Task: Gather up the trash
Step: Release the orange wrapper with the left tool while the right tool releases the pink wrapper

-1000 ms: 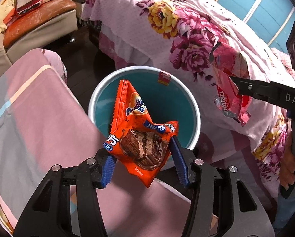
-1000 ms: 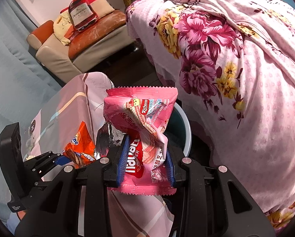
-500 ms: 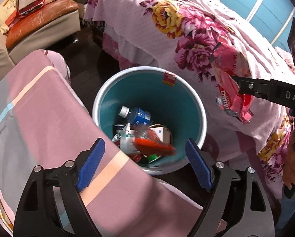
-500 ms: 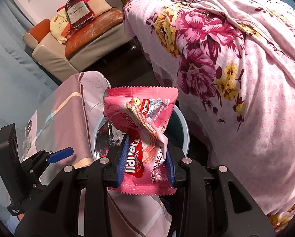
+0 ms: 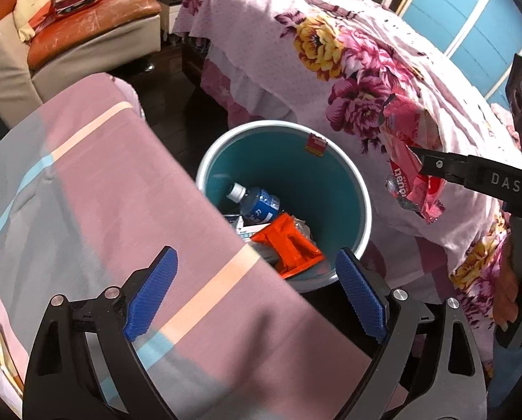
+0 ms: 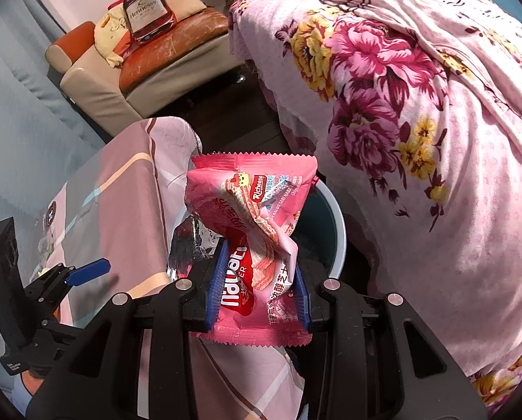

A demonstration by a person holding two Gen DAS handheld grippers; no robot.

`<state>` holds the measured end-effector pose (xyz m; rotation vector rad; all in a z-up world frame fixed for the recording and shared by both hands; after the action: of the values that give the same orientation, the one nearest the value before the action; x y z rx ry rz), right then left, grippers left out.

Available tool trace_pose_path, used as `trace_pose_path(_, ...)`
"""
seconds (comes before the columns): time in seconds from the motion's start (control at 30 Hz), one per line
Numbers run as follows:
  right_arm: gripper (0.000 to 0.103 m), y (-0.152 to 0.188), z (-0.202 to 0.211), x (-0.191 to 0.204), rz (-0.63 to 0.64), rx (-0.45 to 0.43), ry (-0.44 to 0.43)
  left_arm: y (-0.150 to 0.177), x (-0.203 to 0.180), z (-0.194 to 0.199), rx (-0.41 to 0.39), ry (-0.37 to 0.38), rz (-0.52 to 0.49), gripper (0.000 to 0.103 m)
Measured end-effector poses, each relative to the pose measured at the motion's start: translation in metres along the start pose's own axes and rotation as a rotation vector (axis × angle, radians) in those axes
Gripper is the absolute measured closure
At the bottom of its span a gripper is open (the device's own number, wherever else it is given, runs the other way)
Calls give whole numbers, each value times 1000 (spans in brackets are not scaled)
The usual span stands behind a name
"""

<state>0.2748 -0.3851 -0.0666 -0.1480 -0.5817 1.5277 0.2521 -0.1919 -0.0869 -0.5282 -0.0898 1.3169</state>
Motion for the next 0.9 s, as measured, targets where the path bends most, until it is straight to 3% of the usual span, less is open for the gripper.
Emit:
trace_pose_path(0.47,65,0,-13,26,45,29,32,16,35,18,-11,14,71,11)
trace_pose_path(0.63,38,-2,-17,31,42,33,41,18,44,20,-14,21,91,11)
trace_pose_path(0.9,30,0,-16,45,54,44,48,25,57,27,-20,25,120,11)
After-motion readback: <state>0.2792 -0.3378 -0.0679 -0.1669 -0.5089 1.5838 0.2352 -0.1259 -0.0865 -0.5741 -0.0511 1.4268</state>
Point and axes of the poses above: each gripper's, at about its wrist camera, not at the fingertips, and z roughly against the way its jaws point, x to its left, y to its underside, the point moved 4 cm from there along -z, roughly the way its jaws point, and after that the axes turned 4 degrees about z, right-handed, at the moved point
